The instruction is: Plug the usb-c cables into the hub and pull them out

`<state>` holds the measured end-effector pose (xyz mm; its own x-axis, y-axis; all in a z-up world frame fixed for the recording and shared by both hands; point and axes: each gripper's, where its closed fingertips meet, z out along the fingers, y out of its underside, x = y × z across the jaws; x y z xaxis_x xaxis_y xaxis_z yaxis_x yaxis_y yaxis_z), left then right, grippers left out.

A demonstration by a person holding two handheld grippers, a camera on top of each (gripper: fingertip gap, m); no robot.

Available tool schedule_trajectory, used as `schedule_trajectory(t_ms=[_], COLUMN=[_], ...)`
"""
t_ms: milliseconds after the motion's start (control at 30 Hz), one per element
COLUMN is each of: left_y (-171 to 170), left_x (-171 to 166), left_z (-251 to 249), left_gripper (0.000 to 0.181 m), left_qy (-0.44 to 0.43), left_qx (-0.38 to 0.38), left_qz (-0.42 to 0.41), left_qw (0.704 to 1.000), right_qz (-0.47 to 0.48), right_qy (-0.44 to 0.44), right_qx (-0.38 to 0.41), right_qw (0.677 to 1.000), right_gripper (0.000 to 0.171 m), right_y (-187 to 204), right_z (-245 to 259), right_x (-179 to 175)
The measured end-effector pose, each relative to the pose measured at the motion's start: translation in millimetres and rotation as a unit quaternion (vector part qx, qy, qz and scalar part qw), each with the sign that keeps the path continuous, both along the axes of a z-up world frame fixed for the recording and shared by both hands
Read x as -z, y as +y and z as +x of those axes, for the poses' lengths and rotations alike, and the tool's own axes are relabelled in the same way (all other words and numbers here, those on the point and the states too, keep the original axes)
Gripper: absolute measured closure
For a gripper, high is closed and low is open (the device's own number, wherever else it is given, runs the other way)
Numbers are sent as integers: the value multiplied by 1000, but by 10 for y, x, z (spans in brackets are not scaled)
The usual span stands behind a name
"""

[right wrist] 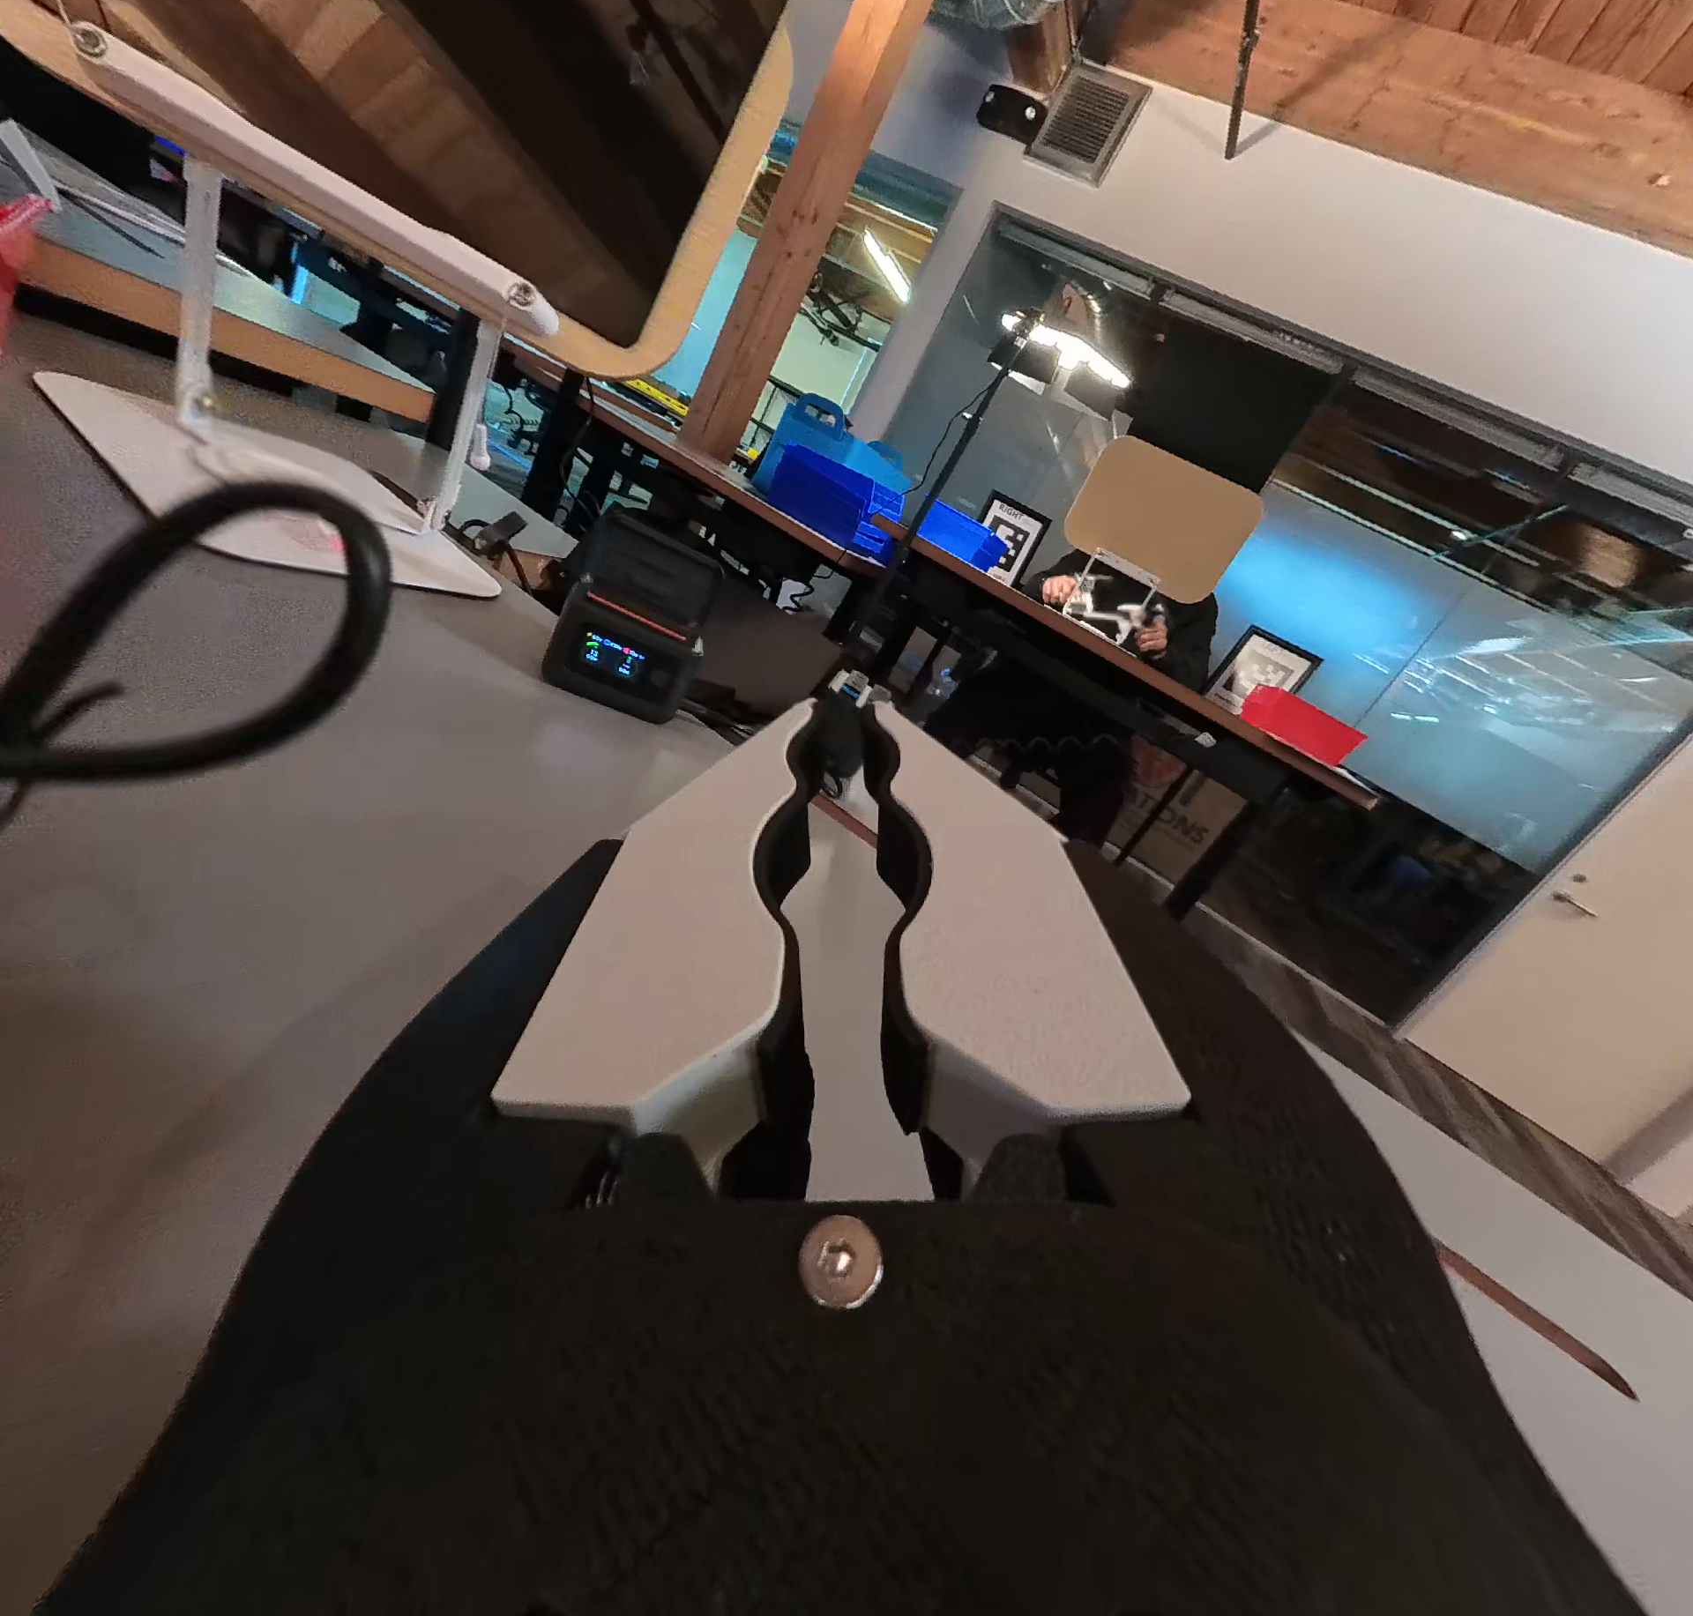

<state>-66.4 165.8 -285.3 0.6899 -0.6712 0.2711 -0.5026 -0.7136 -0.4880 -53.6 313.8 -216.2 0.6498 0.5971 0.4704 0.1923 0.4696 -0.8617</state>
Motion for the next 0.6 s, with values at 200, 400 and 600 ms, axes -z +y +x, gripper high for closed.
schedule_trajectory(t_ms=[200, 400, 600], left_y=[213, 441, 591], left_x=[191, 229, 399], left_z=[21, -46, -220], left_gripper=[175, 174, 160], left_qy=[-14, -38, -8], left_qx=[-16, -57, -96], left_qz=[-25, -2, 17], left_qw=[999, 998, 995], right_qz=[-40, -91, -92], right_qy=[-31, -18, -26], right_qx=[109, 136, 122], right_qw=[993, 986, 988], right_gripper=[165, 165, 165], right_y=[279, 400, 371], right_z=[210, 345, 301], right_x=[148, 236, 262])
